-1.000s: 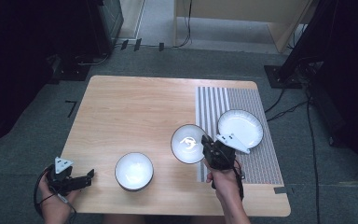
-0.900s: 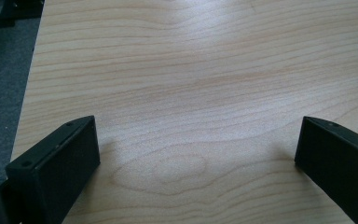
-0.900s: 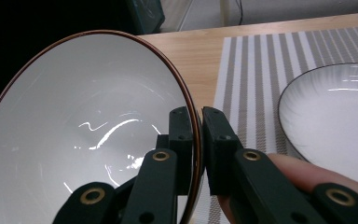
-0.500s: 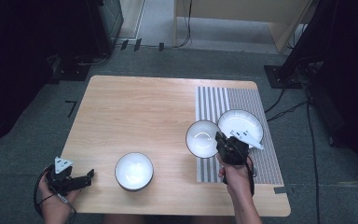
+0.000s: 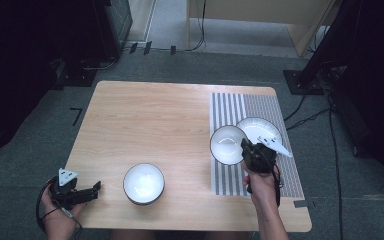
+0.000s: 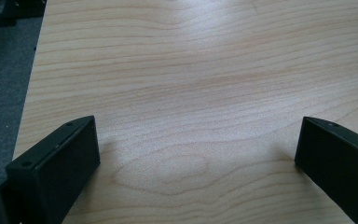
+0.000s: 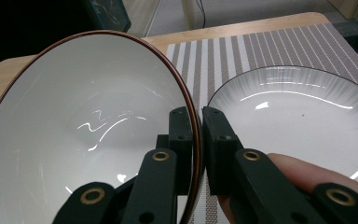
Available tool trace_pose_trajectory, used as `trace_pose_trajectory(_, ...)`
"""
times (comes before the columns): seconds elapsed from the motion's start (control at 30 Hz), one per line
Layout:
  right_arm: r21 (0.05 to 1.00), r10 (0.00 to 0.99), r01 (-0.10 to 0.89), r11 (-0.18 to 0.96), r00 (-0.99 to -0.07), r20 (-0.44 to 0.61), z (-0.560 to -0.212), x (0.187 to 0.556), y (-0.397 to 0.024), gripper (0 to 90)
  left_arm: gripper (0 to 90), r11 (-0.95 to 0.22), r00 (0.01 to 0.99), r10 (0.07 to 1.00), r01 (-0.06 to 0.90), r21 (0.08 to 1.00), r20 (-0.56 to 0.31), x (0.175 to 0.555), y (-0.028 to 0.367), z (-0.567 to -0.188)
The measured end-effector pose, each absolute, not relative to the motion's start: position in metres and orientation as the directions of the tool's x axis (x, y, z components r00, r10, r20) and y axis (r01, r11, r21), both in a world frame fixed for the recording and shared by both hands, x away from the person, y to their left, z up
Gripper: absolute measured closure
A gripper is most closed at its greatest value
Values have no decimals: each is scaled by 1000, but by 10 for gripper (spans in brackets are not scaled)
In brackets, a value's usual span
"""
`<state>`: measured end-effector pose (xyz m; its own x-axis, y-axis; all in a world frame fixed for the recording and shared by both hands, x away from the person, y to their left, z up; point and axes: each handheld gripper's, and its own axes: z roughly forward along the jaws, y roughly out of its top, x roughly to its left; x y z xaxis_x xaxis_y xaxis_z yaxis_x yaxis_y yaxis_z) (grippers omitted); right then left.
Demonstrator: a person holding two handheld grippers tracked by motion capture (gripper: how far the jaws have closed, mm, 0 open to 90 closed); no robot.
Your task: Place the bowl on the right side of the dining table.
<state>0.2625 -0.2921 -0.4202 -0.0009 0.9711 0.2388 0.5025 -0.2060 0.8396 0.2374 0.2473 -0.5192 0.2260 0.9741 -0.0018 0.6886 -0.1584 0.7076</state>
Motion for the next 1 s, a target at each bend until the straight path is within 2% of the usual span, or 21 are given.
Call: trace_pose_trajectory(1.0,824,967,508,-252,90,240,-435,287,-323,841,0,-152,224,975,689,709,-8,237,248,-519)
